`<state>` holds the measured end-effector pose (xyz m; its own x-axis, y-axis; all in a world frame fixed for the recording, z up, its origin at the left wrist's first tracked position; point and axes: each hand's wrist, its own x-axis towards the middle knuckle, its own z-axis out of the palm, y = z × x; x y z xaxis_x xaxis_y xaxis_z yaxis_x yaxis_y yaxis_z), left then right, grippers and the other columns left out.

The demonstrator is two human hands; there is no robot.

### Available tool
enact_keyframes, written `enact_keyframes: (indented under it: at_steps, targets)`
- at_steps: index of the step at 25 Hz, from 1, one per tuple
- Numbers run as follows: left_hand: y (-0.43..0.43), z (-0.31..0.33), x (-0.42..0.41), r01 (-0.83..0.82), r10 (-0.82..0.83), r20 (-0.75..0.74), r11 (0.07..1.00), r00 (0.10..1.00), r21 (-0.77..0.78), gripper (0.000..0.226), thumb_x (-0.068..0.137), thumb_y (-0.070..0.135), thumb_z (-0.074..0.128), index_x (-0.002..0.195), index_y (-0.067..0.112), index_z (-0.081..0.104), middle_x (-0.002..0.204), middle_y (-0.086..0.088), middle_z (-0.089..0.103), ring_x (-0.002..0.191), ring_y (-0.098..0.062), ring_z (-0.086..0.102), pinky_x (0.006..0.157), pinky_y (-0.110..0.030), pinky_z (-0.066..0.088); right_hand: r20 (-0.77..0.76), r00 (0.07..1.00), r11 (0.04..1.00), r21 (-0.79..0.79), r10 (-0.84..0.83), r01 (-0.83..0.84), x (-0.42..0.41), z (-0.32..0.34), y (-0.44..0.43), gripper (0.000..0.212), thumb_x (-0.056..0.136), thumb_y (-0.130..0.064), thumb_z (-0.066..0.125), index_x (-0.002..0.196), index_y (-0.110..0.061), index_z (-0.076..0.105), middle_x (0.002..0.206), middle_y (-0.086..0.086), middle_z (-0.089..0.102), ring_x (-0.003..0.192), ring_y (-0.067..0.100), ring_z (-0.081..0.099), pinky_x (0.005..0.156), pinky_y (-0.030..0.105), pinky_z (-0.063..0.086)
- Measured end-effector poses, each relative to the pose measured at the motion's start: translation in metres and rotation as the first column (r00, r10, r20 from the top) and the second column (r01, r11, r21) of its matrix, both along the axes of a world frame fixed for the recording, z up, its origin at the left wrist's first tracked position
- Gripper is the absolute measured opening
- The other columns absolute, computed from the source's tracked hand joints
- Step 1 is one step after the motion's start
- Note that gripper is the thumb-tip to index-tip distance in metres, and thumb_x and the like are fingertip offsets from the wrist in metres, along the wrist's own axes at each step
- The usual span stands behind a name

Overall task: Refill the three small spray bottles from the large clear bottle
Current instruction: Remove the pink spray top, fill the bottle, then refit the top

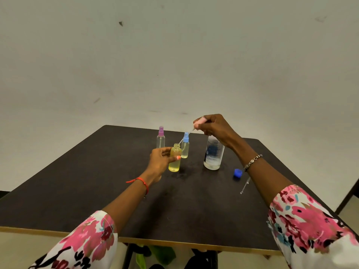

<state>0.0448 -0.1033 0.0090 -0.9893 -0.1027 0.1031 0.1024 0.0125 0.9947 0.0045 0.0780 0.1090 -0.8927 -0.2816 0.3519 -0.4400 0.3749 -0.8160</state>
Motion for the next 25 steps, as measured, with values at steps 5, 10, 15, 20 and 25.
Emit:
enact_keyframes:
  at_steps: [5, 10, 15, 20, 25]
  targets:
    - [0.000, 0.000, 0.002, 0.007, -0.007, 0.002, 1.000, 1.000, -0.005, 0.047, 0.073, -0.002, 0.070, 0.118, -0.003, 0.057, 0.120, -0.017, 0.063, 0.112, -0.024, 0.059, 0.098, -0.035, 0.047, -0.032, 0.999, 1.000, -0.003, 0.009, -0.009, 0.003, 0.007, -0.003, 0.016, 0.084, -0.011, 0.062, 0.095, 0.001, 0.066, 0.074, 0.005, 0.059, 0.063, 0.013, 0.047, 0.053, 0.016, 0.040]
    - [0.004, 0.001, 0.003, 0.024, -0.024, -0.008, 1.000, 1.000, -0.018, 0.046, 0.073, -0.003, 0.070, 0.118, -0.003, 0.058, 0.119, -0.017, 0.063, 0.111, -0.024, 0.060, 0.093, -0.030, 0.048, -0.019, 0.999, 0.987, 0.156, 0.042, -0.038, 0.008, 0.000, -0.014, 0.015, 0.082, -0.013, 0.065, 0.091, 0.000, 0.066, 0.091, 0.006, 0.066, 0.066, 0.010, 0.053, 0.052, 0.010, 0.042]
    - [0.009, 0.003, 0.005, 0.048, -0.049, -0.026, 0.998, 0.998, -0.032, 0.046, 0.074, -0.003, 0.069, 0.118, -0.005, 0.057, 0.117, -0.016, 0.064, 0.104, -0.019, 0.060, 0.086, -0.025, 0.048, -0.032, 0.992, 0.932, 0.347, 0.123, -0.105, 0.006, -0.016, -0.024, 0.029, 0.073, -0.013, 0.075, 0.098, -0.002, 0.064, 0.095, 0.012, 0.066, 0.081, 0.019, 0.059, 0.061, 0.017, 0.042]
    - [0.008, 0.003, 0.003, 0.071, -0.071, -0.024, 0.997, 0.997, -0.026, 0.046, 0.074, -0.003, 0.069, 0.118, -0.004, 0.058, 0.118, -0.018, 0.064, 0.109, -0.024, 0.061, 0.090, -0.029, 0.049, -0.049, 0.993, 0.897, 0.435, 0.110, -0.077, 0.008, -0.021, -0.032, 0.024, 0.072, -0.014, 0.076, 0.086, 0.003, 0.067, 0.067, 0.003, 0.059, 0.059, 0.010, 0.051, 0.055, 0.018, 0.039]
    - [0.007, 0.001, 0.005, 0.080, -0.082, -0.042, 0.996, 0.996, -0.031, 0.042, 0.075, -0.003, 0.067, 0.117, -0.004, 0.059, 0.116, -0.018, 0.065, 0.108, -0.023, 0.061, 0.087, -0.026, 0.049, -0.078, 0.996, 0.888, 0.460, 0.052, -0.011, 0.010, -0.026, -0.038, 0.024, 0.071, -0.020, 0.077, 0.059, -0.014, 0.057, 0.057, -0.001, 0.054, 0.052, 0.008, 0.050, 0.046, 0.009, 0.036]
